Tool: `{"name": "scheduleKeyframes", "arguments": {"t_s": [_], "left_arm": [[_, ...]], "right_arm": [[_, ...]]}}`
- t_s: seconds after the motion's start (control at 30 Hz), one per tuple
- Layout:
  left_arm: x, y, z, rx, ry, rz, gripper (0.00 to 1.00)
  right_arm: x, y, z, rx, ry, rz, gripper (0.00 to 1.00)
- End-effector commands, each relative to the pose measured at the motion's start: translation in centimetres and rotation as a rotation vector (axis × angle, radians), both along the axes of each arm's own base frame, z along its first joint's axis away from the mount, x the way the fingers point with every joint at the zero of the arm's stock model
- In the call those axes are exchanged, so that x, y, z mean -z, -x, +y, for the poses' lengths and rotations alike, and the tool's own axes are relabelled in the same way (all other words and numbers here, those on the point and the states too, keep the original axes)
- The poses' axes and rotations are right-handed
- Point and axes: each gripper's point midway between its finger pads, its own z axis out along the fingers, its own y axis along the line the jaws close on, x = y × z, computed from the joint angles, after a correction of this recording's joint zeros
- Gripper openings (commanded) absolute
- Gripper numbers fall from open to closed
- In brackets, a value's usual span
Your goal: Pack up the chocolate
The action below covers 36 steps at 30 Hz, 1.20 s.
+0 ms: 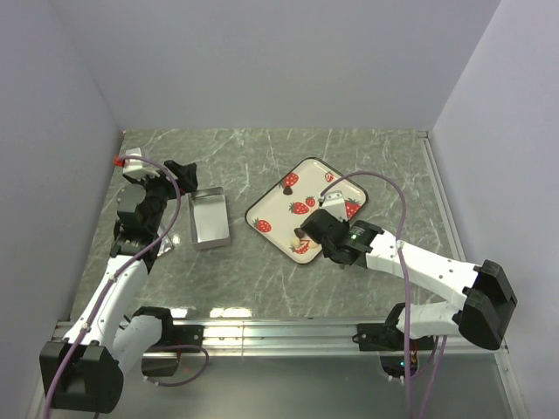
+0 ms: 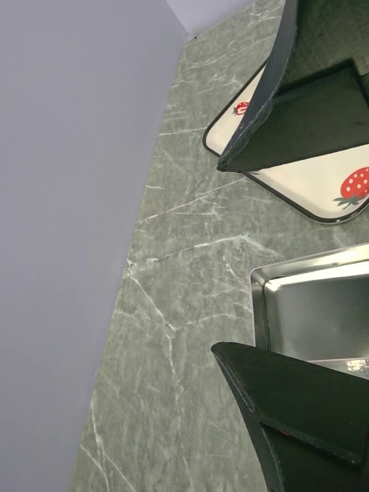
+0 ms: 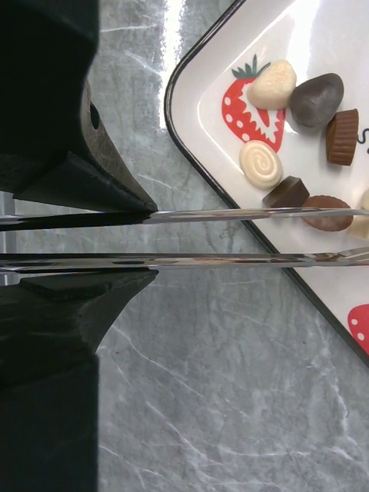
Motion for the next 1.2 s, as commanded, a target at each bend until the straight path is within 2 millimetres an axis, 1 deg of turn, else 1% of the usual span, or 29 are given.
{"name": "scheduleKeyframes", "arguments": {"t_s": [0.0, 0.27, 0.37, 0.5, 0.6, 0.8, 0.93, 1.13, 1.17], "left_arm": [[-1.1, 0.1, 0.0, -0.001, -0.013, -0.034, 0.99], [-1.2, 0.1, 0.0, -0.002, -0.014, -0.037, 0.99], [-1.2, 0.2, 0.0, -0.004, -0.012, -0.037, 0.99], [-1.1, 0.1, 0.0, -0.002, -0.014, -0.035, 0.99], [-1.1, 0.1, 0.0, -0.001, -0.014, -0.035, 0.99], [-1.2, 0.2, 0.0, 0.000, -0.009, -0.036, 0.99], [-1.1, 0.2, 0.0, -0.003, -0.008, -0.033, 0.99], [-1.1, 0.3, 0.0, -0.002, -0.006, -0.034, 0.99], [-1.1, 0.3, 0.0, -0.002, -0.006, -0.036, 0.99]], "right_arm": [[-1.5, -0.7, 0.7, 0.014, -0.017, -0.042, 0.41], [-0.5, -0.8, 0.7, 0.016, 0.016, -0.022, 0.40], [-0.7, -1.0, 0.4, 0.031, 0.028, -0.034, 0.37], [-1.0, -1.1, 0.3, 0.036, 0.022, -0.047, 0.27], [-1.4, -1.0, 0.0, 0.042, 0.022, -0.060, 0.25], [-2.6, -1.2, -0.1, 0.053, -0.012, -0.101, 0.24], [-3.9, -1.5, -0.2, 0.059, -0.036, -0.142, 0.23], [-6.5, -2.7, 1.1, 0.029, -0.078, -0.202, 0.23], [-7.4, -3.1, 1.6, 0.021, -0.101, -0.222, 0.23]]}}
